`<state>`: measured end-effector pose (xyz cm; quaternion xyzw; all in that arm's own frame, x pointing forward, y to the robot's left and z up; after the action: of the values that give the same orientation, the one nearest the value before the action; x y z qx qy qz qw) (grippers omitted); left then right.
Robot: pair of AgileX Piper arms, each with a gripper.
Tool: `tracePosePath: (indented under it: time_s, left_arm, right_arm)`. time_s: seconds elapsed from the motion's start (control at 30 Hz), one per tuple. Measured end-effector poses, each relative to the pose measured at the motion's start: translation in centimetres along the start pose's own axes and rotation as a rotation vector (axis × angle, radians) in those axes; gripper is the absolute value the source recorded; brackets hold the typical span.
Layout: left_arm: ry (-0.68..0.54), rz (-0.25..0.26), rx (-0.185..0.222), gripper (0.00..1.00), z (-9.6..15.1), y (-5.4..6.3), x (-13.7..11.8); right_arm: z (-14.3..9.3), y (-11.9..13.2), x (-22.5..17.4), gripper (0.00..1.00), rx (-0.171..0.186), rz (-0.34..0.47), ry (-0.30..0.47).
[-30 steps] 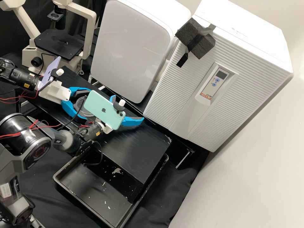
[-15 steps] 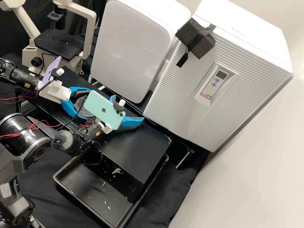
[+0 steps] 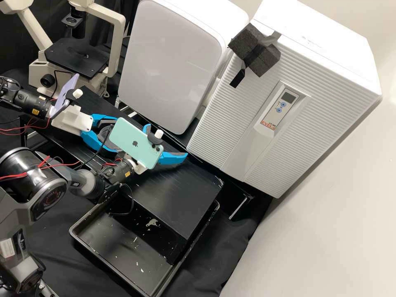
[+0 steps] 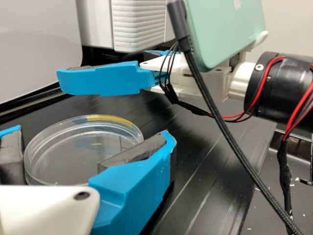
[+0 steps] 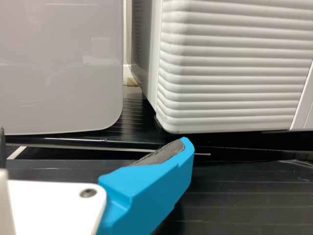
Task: Place the petri dish on the microscope
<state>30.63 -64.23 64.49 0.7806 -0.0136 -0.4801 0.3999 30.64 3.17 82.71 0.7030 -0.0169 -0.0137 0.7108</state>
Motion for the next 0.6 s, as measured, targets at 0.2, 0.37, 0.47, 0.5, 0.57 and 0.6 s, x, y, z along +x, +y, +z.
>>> tracePosePath:
  time_s: [0.2, 0.37, 0.47, 0.5, 0.57, 0.6]
  left_arm:
    - [-0.005, 0.002, -0.001, 0.0, -0.03, 0.03, -0.03]
    - [-0.006, 0.003, -0.001, 0.0, -0.02, 0.04, -0.03]
    - [-0.006, 0.003, -0.001, 0.0, -0.02, 0.04, -0.03]
    - [-0.006, 0.003, -0.001, 0.0, -0.02, 0.04, -0.03]
    - [-0.004, 0.003, -0.002, 0.0, -0.09, 0.06, -0.05]
    - [-0.005, 0.005, -0.002, 0.0, -0.1, 0.07, -0.05]
  right_arm:
    - [0.0, 0.0, 0.0, 1.0, 0.0, 0.0, 0.0]
    - [0.0, 0.0, 0.0, 1.0, 0.0, 0.0, 0.0]
    - [0.0, 0.0, 0.0, 1.0, 0.0, 0.0, 0.0]
    - [0.0, 0.0, 0.0, 1.0, 0.0, 0.0, 0.0]
    - [0.0, 0.0, 0.0, 1.0, 0.0, 0.0, 0.0]
    - [0.0, 0.0, 0.0, 1.0, 0.0, 0.0, 0.0]
